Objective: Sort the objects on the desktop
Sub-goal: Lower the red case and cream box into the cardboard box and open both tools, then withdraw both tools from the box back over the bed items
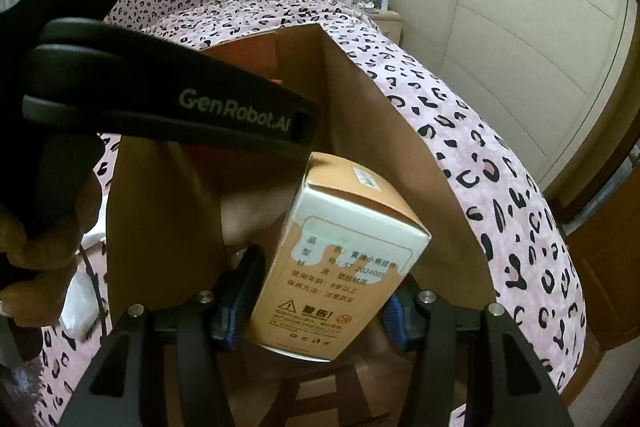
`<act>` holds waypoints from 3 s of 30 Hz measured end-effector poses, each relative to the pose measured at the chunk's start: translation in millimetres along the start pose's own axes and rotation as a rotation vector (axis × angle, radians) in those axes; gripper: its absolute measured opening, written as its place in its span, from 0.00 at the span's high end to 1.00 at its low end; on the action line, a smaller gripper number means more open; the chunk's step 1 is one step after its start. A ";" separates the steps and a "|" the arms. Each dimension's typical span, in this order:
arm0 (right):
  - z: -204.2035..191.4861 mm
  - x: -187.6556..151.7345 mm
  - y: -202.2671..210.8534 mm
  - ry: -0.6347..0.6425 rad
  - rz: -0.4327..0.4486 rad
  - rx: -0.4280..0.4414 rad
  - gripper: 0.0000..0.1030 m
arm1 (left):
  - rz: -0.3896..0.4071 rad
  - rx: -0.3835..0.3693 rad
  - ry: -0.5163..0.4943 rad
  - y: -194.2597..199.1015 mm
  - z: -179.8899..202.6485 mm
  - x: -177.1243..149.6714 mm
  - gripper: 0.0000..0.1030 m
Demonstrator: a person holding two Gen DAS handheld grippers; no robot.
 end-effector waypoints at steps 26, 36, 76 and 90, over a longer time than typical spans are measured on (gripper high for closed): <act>35.2 9.5 69.0 -0.128 0.038 0.050 0.44 | 0.108 0.036 0.069 103.1 7.2 -26.9 0.27; -7.5 -10.2 130.8 -0.053 0.087 0.097 0.44 | 0.162 0.151 0.204 189.7 -32.4 -132.3 0.27; -240.6 -131.8 166.5 0.223 -0.061 0.390 0.38 | 0.179 0.420 0.774 314.8 -201.5 -465.2 0.27; -302.3 -100.8 137.4 0.292 -0.064 0.370 0.38 | 0.179 0.434 0.885 309.6 -281.5 -482.7 0.27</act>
Point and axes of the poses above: each gripper's, at about its wrist camera, not at the fingertips, and y roughly against the way its jaws point, z to its right, x to its top, the point moved 6 cm from there along -y, roughly the way its jaws point, and after that the axes turned 14 degrees about -x, right-handed, at the moved point
